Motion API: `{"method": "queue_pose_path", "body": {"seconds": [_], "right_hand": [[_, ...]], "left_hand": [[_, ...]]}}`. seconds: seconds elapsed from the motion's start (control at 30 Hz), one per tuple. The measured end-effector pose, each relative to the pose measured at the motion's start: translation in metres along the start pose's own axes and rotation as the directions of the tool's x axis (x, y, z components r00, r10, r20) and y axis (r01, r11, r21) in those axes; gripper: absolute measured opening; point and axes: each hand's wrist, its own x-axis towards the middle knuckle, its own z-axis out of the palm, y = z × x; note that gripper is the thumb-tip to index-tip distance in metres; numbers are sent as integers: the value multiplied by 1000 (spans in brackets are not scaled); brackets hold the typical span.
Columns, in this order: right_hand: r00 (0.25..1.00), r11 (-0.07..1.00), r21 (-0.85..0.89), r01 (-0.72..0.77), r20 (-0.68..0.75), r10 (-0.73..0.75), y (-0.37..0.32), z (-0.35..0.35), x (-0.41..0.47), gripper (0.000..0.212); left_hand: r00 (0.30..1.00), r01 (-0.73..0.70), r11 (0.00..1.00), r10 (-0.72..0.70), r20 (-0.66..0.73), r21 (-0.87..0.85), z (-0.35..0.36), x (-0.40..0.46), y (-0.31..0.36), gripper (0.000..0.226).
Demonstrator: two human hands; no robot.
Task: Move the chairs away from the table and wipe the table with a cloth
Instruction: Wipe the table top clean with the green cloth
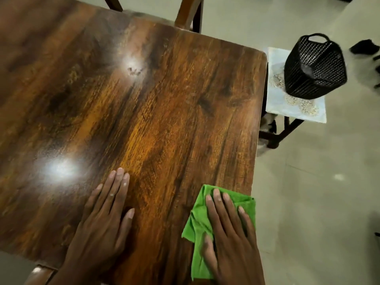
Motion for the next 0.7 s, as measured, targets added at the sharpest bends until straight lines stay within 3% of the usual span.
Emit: {"method": "queue_pose_path", "body": {"seconds": [0.17, 0.33, 0.47, 0.53, 0.6, 0.63, 0.7], "right_hand": [[999, 996, 80, 45, -8, -44, 13, -8, 35, 81], [982, 975, 115, 190, -8, -190, 37, -21, 126, 68], [941, 934, 114, 338, -4, -340, 51, -26, 225, 66], [922, 917, 97, 387, -14, -388, 54, -28, 274, 66], [904, 903, 56, 426, -39, -425, 53, -24, 309, 65], [901, 901, 33, 432, -59, -430, 52, -22, 316, 64], [893, 896, 17, 444, -89, -441, 49, -21, 314, 63]], "left_hand": [[1000, 17, 999, -17, 17, 28, -4, 2, 6, 71], [997, 77, 997, -76, -27, 23, -3, 1, 4, 69], [963, 254, 966, -248, -108, 50, -6, -5, 6, 68], [851, 502, 865, -494, -179, 0, -4, -17, 14, 66], [651, 730, 679, -727, -220, -85, 2, -34, 25, 67], [570, 790, 602, -791, -222, -120, 4, -44, 31, 68], [482, 840, 518, -849, -218, -161, 9, -58, 43, 68]]}}
